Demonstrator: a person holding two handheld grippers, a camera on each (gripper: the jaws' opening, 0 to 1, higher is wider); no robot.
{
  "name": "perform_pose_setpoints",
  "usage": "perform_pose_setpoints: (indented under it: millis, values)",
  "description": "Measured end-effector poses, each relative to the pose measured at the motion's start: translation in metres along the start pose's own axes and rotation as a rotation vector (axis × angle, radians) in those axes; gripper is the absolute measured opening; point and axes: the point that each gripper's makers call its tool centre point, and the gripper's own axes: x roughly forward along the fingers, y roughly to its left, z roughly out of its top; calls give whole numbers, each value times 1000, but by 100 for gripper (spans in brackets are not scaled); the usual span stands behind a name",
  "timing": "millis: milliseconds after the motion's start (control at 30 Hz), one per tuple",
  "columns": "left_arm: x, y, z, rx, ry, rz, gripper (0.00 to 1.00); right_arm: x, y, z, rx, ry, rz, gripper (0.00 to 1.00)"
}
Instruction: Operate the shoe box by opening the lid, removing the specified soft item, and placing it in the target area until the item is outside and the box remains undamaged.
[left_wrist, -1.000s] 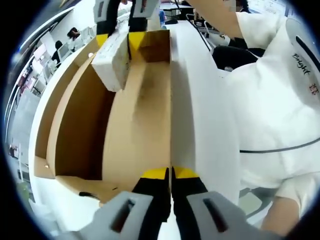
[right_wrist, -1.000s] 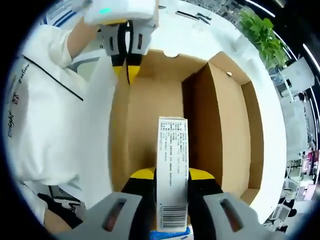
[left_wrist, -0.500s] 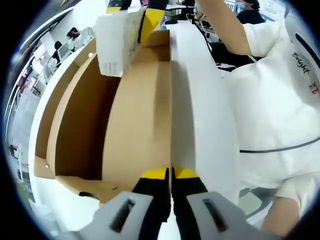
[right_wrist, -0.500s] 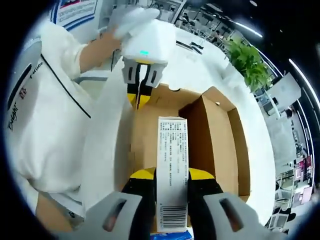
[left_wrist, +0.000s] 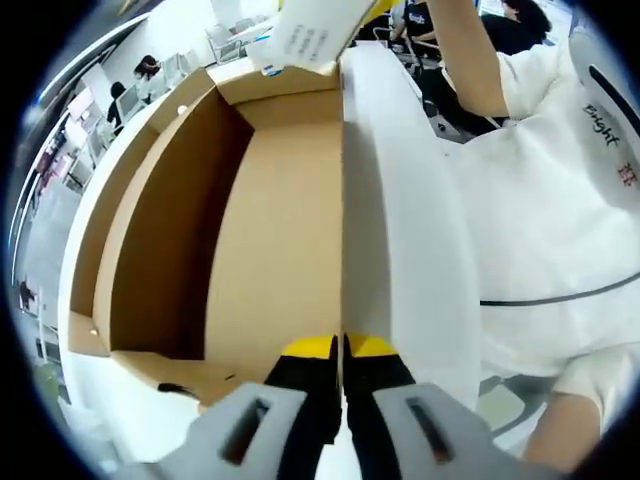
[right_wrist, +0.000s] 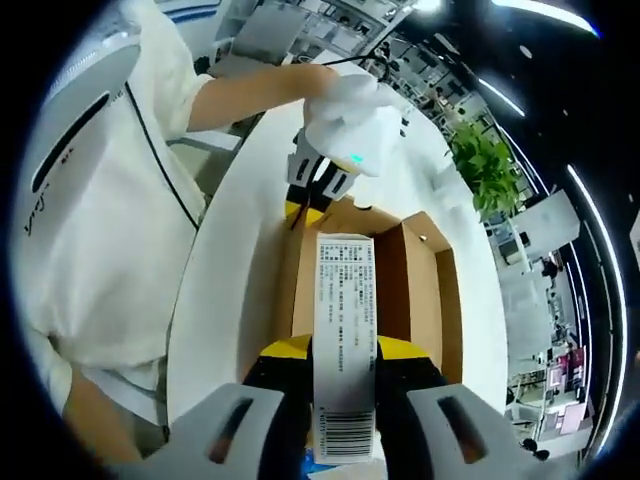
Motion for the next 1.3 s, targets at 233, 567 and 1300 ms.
perform_pose_setpoints:
  millis: [233,567,1300]
  values:
    - [0,0,0,1,0,-1,1,-6,-9,0,-102,-38,-116,21]
    - [0,0,-1,3,-2,4,1,-20,-11,-5,-127,-49,-219,21]
    - [1,0,0,0,-3,8,2,-78,17,-59,-96,-21,-261,21]
